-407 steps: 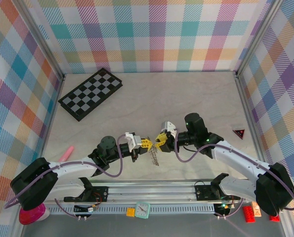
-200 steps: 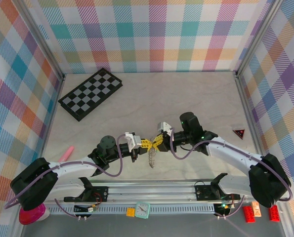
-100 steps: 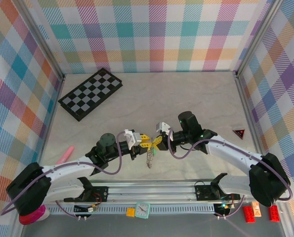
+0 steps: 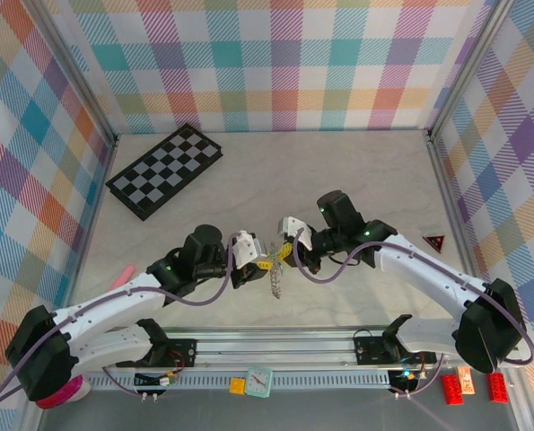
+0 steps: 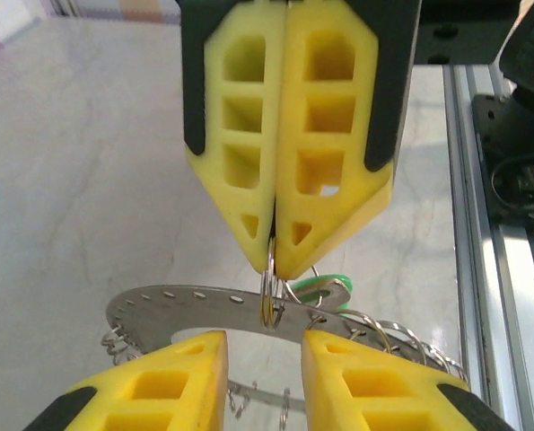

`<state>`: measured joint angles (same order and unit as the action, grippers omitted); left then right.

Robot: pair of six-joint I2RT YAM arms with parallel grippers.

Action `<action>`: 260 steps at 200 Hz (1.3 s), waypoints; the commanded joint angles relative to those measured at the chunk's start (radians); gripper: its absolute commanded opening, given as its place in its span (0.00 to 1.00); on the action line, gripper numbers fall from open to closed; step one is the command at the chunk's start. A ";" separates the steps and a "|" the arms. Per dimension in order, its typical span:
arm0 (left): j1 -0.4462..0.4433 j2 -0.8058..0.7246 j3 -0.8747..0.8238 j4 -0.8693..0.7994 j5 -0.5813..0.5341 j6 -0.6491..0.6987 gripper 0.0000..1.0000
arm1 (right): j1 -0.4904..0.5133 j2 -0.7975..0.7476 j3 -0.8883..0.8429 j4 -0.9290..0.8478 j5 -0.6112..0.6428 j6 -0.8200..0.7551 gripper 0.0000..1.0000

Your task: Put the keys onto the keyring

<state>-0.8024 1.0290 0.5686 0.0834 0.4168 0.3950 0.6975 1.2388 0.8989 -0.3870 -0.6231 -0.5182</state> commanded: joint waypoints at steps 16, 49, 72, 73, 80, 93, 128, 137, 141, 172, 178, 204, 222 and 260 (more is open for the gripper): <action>0.003 0.028 0.033 -0.018 0.052 0.020 0.23 | 0.025 0.023 0.071 -0.088 0.031 -0.090 0.00; 0.006 0.039 0.036 -0.003 0.084 0.011 0.22 | 0.040 0.044 0.100 -0.115 0.053 -0.113 0.00; 0.009 0.028 0.024 0.014 0.087 0.001 0.22 | 0.049 0.059 0.116 -0.139 0.074 -0.128 0.00; 0.009 0.028 0.024 0.015 0.087 0.000 0.22 | 0.049 0.059 0.117 -0.140 0.074 -0.129 0.00; 0.012 0.023 0.020 0.020 0.087 -0.004 0.22 | 0.052 0.060 0.119 -0.144 0.077 -0.132 0.00; 0.016 0.016 0.010 0.030 0.084 -0.010 0.22 | 0.053 0.058 0.119 -0.147 0.077 -0.135 0.00; 0.029 0.003 -0.015 0.037 0.084 -0.019 0.22 | 0.054 0.048 0.107 -0.146 0.078 -0.134 0.00; 0.028 0.004 -0.018 0.043 0.090 -0.022 0.22 | 0.055 0.047 0.105 -0.141 0.073 -0.131 0.00; 0.029 0.005 -0.019 0.048 0.092 -0.024 0.22 | 0.058 0.048 0.105 -0.138 0.071 -0.129 0.00; 0.029 0.027 -0.016 0.080 0.111 -0.040 0.18 | 0.075 0.068 0.116 -0.127 0.072 -0.128 0.00; 0.029 0.028 -0.015 0.083 0.112 -0.041 0.16 | 0.077 0.069 0.118 -0.125 0.071 -0.126 0.00; 0.030 0.030 -0.015 0.091 0.118 -0.041 0.02 | 0.080 0.074 0.118 -0.118 0.057 -0.118 0.00; 0.029 0.026 -0.021 0.087 0.123 -0.039 0.00 | 0.080 0.058 0.099 -0.091 0.059 -0.099 0.00; 0.031 -0.009 -0.097 0.229 0.122 -0.108 0.00 | 0.037 -0.067 -0.092 0.177 -0.041 0.052 0.40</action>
<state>-0.7799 1.0527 0.5323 0.1608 0.5137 0.3447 0.7593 1.2518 0.9024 -0.4072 -0.5358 -0.5713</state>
